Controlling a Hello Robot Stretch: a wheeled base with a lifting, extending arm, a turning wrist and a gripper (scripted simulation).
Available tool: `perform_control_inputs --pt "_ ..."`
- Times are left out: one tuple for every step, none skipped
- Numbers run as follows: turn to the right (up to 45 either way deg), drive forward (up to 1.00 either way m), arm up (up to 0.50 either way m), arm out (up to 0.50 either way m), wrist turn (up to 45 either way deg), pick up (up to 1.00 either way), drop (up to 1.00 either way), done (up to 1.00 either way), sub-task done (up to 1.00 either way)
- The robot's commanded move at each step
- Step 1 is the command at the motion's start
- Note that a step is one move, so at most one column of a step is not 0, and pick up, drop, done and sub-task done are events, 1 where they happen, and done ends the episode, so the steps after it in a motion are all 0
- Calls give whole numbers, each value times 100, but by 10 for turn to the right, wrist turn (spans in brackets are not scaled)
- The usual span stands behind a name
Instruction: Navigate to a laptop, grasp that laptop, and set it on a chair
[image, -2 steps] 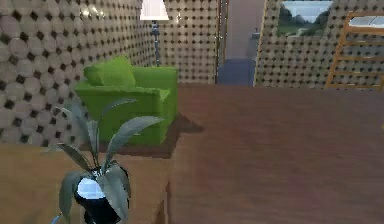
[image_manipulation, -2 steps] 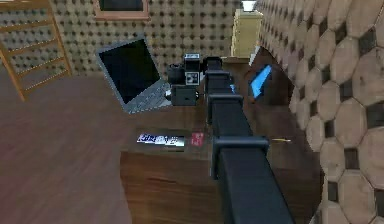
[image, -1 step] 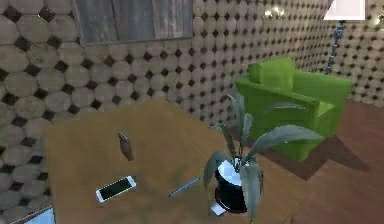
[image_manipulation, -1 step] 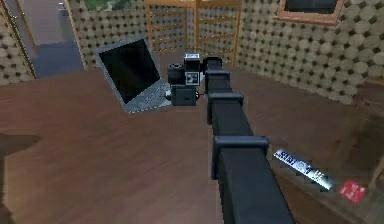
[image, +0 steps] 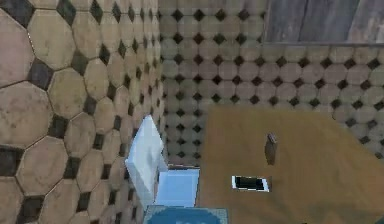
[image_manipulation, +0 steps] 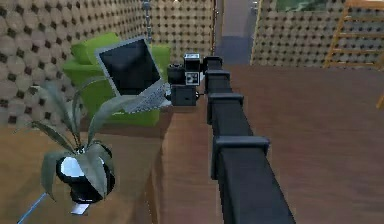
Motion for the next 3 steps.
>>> perform_control_inputs --pt "-450 0 0 0 0 0 0 0 0" --pt "-330 0 0 0 0 0 0 0 0" --pt "0 0 0 14 0 0 0 0 0"
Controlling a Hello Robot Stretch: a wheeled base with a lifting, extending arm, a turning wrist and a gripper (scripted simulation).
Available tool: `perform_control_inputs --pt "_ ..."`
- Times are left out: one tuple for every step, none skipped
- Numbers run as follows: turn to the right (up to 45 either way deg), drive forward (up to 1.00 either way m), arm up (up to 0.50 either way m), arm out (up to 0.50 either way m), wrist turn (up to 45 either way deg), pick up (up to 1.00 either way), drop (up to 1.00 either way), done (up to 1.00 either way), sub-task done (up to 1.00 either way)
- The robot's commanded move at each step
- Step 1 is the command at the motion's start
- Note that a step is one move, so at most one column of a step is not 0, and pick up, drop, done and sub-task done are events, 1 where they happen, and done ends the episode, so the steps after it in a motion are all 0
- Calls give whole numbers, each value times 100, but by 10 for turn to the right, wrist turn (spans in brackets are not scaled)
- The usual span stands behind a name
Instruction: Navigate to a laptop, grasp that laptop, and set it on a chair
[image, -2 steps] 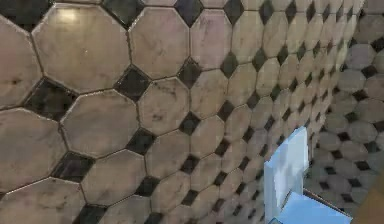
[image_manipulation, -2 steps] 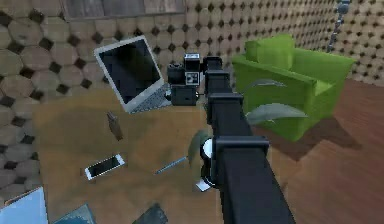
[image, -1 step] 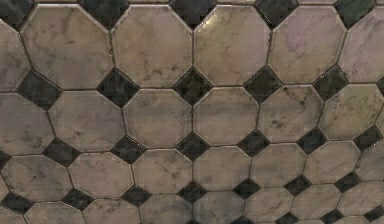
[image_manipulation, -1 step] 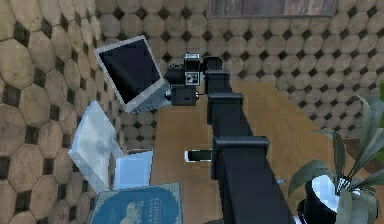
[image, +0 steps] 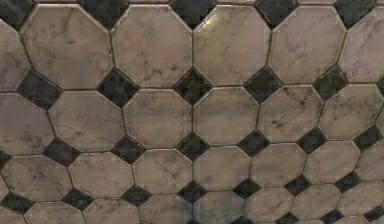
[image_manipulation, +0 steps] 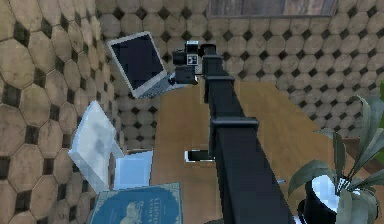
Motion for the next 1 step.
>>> perform_control_inputs --pt "0 0 0 0 -450 0 0 0 0"
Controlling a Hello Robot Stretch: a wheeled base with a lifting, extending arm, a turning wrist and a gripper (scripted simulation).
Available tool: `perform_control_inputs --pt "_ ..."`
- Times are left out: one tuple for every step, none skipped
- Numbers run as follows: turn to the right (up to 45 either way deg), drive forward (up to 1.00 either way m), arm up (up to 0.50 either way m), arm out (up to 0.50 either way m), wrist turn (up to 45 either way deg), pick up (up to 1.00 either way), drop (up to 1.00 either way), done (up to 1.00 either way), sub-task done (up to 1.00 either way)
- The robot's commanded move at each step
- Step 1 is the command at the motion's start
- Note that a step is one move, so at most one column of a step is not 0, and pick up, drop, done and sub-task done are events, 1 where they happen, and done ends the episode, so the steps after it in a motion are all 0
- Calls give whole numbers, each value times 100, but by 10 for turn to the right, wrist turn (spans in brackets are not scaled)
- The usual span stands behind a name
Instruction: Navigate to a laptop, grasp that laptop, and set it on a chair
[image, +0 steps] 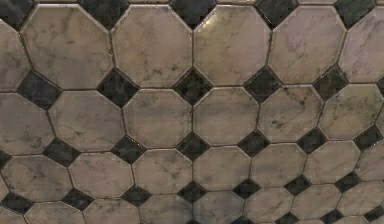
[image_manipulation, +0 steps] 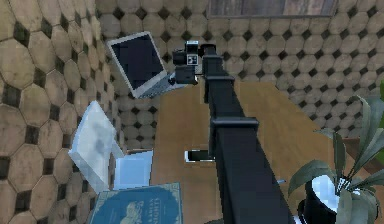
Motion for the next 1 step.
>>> perform_control_inputs --pt "0 0 0 0 -450 0 0 0 0"
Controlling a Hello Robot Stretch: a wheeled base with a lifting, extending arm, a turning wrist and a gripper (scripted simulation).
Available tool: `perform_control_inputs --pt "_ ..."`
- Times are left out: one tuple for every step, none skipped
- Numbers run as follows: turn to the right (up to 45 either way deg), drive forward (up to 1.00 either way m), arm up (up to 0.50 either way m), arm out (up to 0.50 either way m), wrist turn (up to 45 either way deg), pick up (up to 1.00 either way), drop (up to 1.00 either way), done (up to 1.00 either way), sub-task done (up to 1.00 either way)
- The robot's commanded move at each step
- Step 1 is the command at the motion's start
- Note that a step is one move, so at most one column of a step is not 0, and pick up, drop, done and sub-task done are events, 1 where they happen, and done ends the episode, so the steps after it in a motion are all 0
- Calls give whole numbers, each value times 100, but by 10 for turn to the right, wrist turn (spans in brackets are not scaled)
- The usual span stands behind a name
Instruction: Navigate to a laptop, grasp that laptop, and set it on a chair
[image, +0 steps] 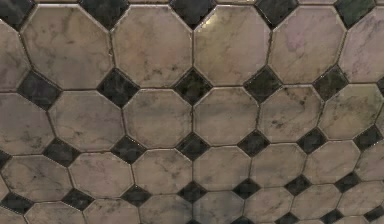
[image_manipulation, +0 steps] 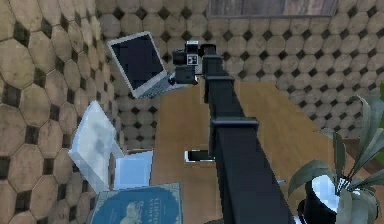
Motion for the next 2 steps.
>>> perform_control_inputs --pt "0 0 0 0 0 0 100 0 0" --pt "0 0 0 -10 0 0 0 0 0"
